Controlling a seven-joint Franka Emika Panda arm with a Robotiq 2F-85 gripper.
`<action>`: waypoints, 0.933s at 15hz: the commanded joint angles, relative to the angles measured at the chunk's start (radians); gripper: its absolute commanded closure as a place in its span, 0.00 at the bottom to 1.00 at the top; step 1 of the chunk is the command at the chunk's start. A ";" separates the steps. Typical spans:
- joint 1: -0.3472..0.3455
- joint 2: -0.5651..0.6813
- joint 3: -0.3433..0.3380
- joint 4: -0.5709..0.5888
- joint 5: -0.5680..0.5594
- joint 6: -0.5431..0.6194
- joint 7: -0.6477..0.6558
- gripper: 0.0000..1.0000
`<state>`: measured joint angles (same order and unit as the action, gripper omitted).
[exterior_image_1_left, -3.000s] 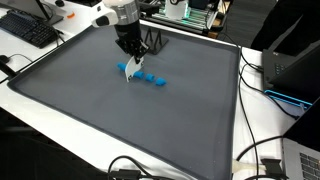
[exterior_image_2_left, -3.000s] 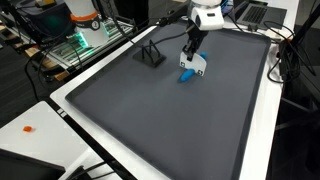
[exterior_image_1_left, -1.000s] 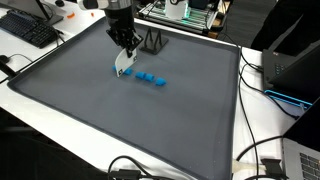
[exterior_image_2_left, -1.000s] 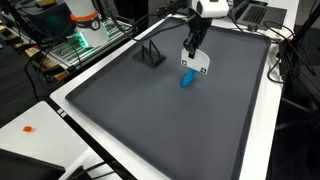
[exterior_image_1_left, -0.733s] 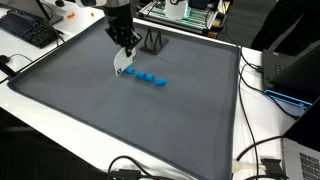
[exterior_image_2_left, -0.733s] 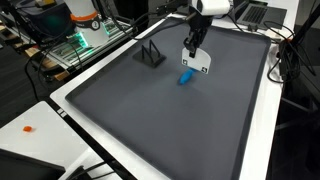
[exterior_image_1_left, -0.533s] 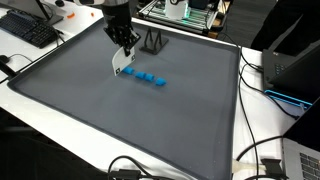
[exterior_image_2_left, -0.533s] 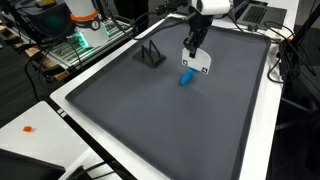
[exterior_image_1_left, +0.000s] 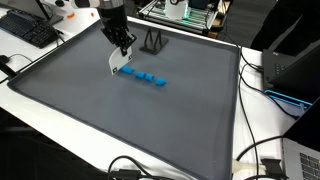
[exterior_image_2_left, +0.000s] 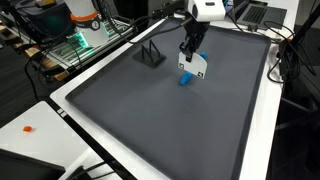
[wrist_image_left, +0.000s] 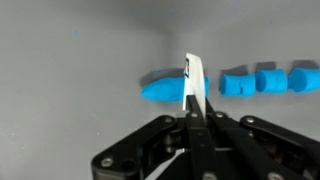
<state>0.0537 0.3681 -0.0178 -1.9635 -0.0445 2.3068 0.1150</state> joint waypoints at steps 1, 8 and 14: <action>-0.010 0.021 0.000 -0.003 -0.002 -0.011 -0.006 0.99; -0.019 0.053 0.006 -0.036 0.018 0.017 -0.022 0.99; -0.025 0.060 0.012 -0.055 0.036 0.036 -0.037 0.99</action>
<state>0.0467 0.4070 -0.0183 -1.9788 -0.0326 2.3142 0.1065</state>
